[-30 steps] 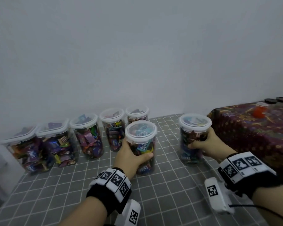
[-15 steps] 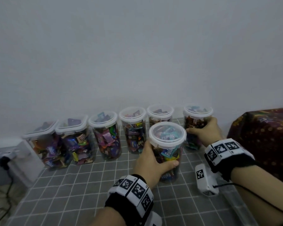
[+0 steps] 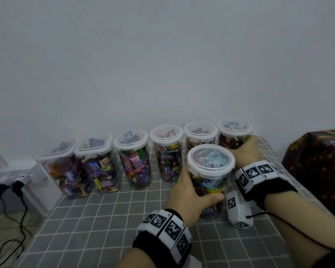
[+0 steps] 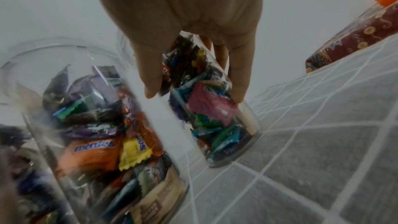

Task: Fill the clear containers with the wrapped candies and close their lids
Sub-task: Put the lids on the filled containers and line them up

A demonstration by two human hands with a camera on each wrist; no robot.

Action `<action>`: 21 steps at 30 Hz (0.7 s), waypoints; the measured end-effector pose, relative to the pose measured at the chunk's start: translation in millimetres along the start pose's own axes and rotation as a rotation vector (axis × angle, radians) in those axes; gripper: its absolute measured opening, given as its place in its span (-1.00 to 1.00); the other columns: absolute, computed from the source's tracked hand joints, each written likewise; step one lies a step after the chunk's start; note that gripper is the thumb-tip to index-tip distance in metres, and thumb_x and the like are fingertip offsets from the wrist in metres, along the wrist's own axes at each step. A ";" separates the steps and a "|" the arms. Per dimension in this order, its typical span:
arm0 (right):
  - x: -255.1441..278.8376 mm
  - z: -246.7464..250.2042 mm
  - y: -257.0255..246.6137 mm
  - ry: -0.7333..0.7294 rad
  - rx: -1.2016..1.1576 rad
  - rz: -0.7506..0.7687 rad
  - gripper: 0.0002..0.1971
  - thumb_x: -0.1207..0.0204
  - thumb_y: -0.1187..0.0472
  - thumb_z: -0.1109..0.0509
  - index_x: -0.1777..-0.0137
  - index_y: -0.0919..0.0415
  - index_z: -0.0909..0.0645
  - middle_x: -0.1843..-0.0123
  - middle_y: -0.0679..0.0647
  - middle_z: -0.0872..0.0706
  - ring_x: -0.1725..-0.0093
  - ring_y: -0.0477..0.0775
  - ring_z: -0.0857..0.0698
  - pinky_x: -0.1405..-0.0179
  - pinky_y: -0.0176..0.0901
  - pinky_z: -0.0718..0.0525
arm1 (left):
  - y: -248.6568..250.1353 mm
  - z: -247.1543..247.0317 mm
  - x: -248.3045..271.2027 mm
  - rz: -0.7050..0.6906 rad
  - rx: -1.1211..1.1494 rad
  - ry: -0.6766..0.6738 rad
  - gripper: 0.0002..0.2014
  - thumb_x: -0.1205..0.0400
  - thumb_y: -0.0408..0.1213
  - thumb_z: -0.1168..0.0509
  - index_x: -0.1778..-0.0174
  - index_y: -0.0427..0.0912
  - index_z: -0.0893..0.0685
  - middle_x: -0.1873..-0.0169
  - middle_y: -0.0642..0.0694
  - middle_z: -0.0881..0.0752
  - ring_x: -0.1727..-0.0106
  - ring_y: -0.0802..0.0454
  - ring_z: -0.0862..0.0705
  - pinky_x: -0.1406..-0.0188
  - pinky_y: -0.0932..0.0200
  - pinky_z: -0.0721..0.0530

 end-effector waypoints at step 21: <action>88.4 49.0 33.8 -0.669 -0.275 0.279 0.02 -0.27 0.40 -0.62 -0.56 -0.04 -0.02 -0.40 -0.17 -0.50 -0.29 -0.35 -0.55 -0.27 -0.33 -0.59 | 30.9 -35.4 5.5 0.001 0.091 -0.168 -0.19 -0.42 0.01 -0.51 -0.52 0.17 -0.20 -0.23 0.36 -0.49 -0.29 0.37 -0.49 -0.36 0.36 -0.45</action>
Point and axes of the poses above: each hand's wrist, its own x-axis away from the middle knuckle, its own z-axis out of the back of the hand, y = z × x, the point moved 2 cm from there along -x, towards the middle knuckle
